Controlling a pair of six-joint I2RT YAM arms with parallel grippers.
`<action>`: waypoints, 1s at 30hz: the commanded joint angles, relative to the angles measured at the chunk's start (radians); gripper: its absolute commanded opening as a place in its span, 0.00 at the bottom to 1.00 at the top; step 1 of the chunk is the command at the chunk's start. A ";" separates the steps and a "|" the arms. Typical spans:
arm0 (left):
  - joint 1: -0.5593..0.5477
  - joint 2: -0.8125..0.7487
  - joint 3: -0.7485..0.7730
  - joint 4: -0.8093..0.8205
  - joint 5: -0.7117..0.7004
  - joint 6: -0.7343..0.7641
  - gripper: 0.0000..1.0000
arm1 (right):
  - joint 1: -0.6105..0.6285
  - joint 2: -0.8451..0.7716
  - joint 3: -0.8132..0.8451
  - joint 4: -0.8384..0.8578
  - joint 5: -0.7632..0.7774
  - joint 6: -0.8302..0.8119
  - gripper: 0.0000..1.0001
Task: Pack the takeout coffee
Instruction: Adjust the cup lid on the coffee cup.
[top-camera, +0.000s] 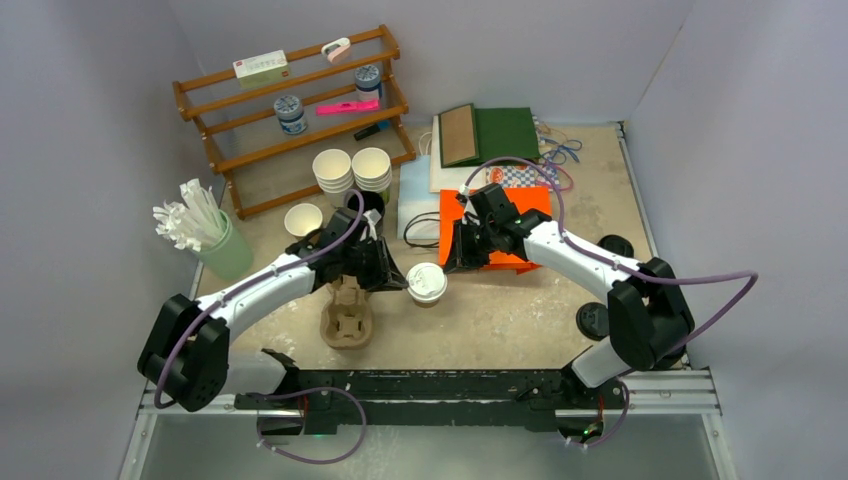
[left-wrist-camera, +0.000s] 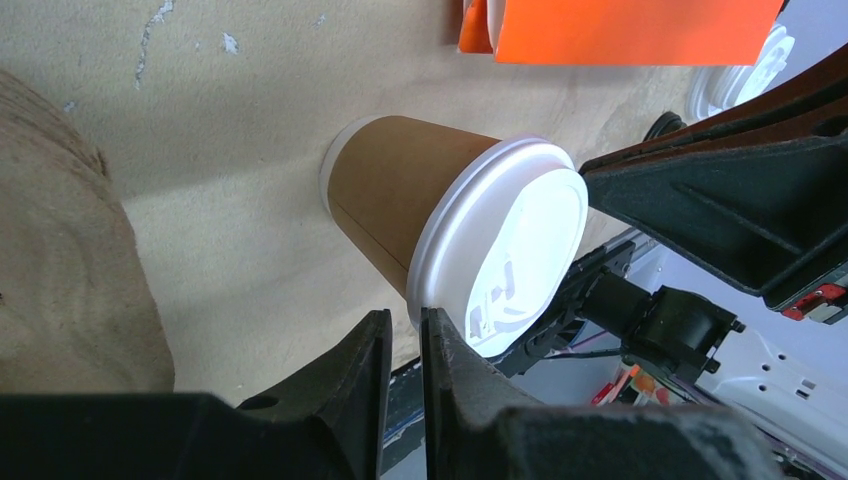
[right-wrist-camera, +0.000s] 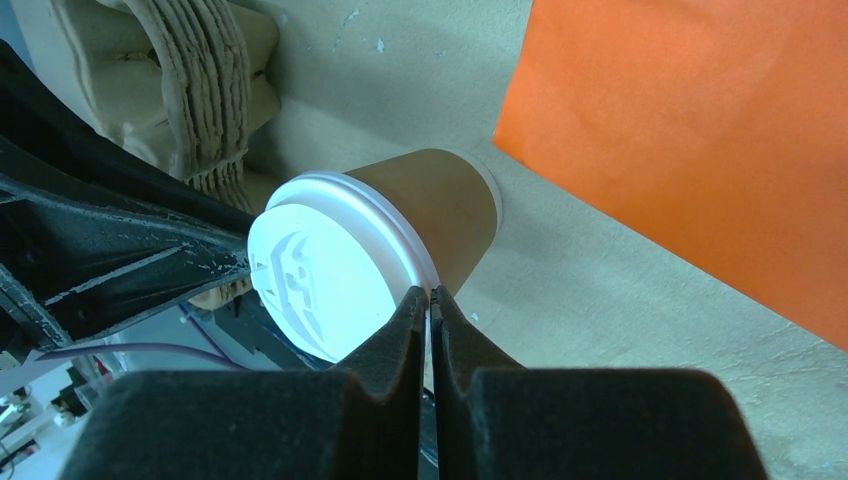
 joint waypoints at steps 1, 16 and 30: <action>-0.004 0.018 -0.014 0.044 0.018 0.003 0.18 | 0.003 0.010 -0.019 -0.012 -0.014 -0.011 0.06; -0.014 0.050 -0.067 0.011 -0.032 0.049 0.13 | 0.004 0.029 -0.115 -0.022 0.057 -0.031 0.04; -0.013 0.056 0.265 -0.278 -0.168 0.206 0.18 | 0.003 0.025 -0.015 -0.074 0.038 -0.007 0.06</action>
